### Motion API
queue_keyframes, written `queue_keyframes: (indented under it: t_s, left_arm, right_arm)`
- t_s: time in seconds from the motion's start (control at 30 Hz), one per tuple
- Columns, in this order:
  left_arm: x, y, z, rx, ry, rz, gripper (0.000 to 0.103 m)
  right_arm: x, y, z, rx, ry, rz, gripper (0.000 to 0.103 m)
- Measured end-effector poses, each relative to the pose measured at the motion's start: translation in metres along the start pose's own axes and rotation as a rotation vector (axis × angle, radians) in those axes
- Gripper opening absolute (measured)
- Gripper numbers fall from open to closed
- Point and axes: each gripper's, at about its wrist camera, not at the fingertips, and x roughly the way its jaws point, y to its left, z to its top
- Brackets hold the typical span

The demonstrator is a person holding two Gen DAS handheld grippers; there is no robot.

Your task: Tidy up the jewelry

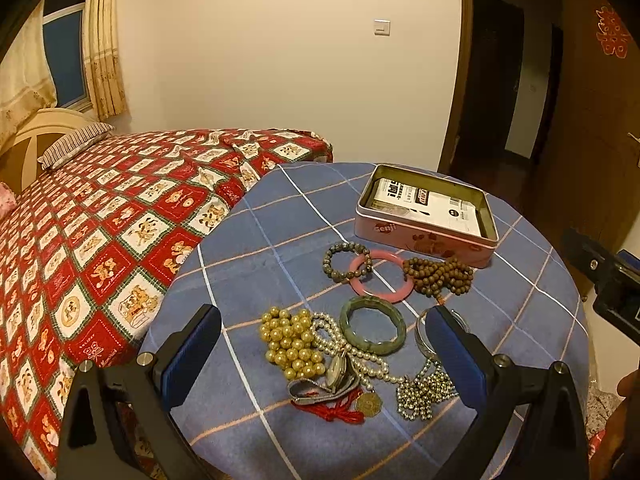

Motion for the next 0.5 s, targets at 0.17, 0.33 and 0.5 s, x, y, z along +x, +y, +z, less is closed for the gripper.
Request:
queue_keyframes:
  t_s: [0.17, 0.33, 0.5]
  left_arm:
    - [0.009, -0.001, 0.004, 0.005, 0.012, -0.003, 0.102]
    - [0.02, 0.002, 0.008, 0.0, 0.027, 0.001, 0.102]
    - [0.029, 0.002, 0.013, -0.003, 0.037, -0.001, 0.102]
  right_arm:
    - [0.011, 0.002, 0.003, -0.006, 0.02, 0.001, 0.103]
    - [0.023, 0.004, 0.006, -0.009, 0.043, 0.002, 0.103]
    - [0.031, 0.004, 0.01, -0.009, 0.055, 0.001, 0.103]
